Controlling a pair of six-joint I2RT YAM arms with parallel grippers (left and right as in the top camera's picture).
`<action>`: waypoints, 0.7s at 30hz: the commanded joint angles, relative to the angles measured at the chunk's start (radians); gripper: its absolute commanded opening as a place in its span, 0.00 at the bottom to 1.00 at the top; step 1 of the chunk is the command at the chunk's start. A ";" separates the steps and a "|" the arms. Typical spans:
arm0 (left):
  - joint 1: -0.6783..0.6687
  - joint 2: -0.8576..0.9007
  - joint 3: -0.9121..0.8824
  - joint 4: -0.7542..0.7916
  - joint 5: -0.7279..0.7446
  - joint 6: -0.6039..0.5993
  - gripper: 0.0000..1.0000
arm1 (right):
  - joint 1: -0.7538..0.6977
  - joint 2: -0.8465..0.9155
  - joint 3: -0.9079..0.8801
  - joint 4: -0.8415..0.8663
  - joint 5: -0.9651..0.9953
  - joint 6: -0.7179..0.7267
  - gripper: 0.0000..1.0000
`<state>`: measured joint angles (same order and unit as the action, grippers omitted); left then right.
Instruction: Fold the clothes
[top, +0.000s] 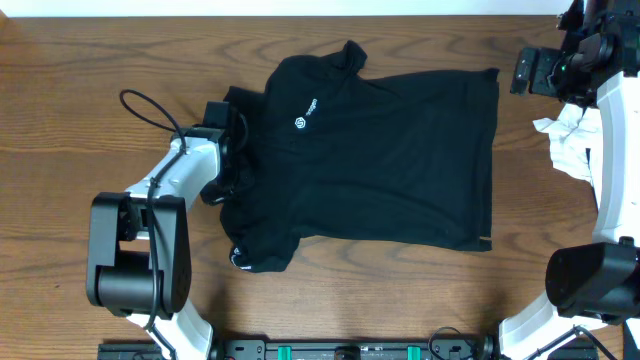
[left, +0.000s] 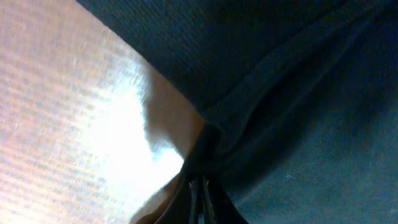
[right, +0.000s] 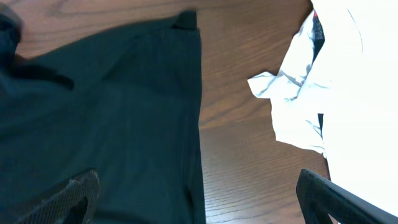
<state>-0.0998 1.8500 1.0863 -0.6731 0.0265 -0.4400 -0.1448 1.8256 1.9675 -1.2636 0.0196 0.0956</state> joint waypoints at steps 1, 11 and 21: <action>0.000 0.041 -0.095 -0.049 0.003 -0.011 0.06 | 0.002 0.000 -0.002 -0.002 0.010 0.012 0.99; -0.015 0.040 -0.138 -0.173 0.014 -0.060 0.06 | 0.001 0.000 -0.002 -0.002 0.010 0.012 0.99; -0.037 -0.079 -0.067 -0.291 0.015 -0.059 0.06 | 0.002 0.000 -0.002 -0.002 0.010 0.012 0.99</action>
<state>-0.1329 1.8084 1.0073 -0.9272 0.0273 -0.4850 -0.1448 1.8256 1.9675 -1.2636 0.0196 0.0956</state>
